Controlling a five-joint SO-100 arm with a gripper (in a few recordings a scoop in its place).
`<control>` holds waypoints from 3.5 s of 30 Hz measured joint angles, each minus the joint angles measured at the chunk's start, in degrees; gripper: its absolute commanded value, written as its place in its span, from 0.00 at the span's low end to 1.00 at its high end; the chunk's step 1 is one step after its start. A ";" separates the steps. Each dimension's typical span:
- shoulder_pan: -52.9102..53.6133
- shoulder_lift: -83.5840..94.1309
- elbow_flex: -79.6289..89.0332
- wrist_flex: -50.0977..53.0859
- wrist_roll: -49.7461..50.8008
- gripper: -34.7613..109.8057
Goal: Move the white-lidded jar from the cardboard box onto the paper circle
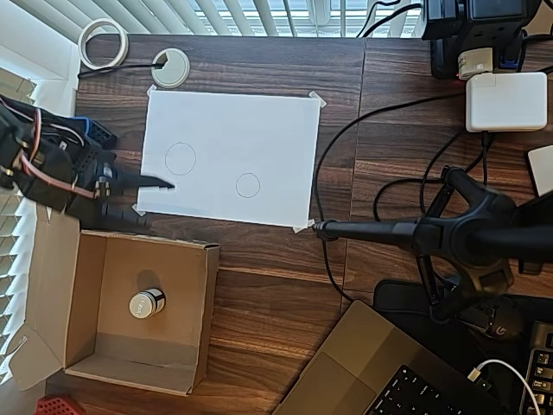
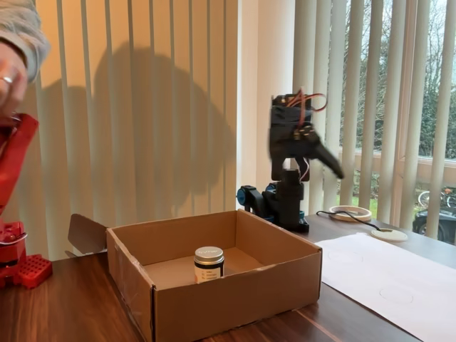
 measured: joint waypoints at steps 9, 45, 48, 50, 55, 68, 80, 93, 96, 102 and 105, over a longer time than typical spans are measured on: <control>12.74 -29.18 -11.78 -14.24 -10.99 0.60; 18.28 -48.69 -12.92 -18.54 -27.51 0.55; 18.28 -48.69 -12.66 -18.54 -27.51 0.54; 18.28 -48.69 -12.57 -18.54 -27.25 0.54; 18.28 -48.69 -12.57 -18.54 -26.98 0.53; 17.40 -48.69 -12.57 -19.78 -25.93 0.49; 16.88 -47.11 -10.81 -20.74 -25.40 0.33; 12.13 -36.39 -10.55 -20.83 -21.18 0.30; 9.84 -31.73 -10.90 -20.83 -18.72 0.30; 3.16 -21.88 -14.59 -20.74 -11.69 0.29; -2.29 -16.17 -14.59 -20.39 -8.35 0.28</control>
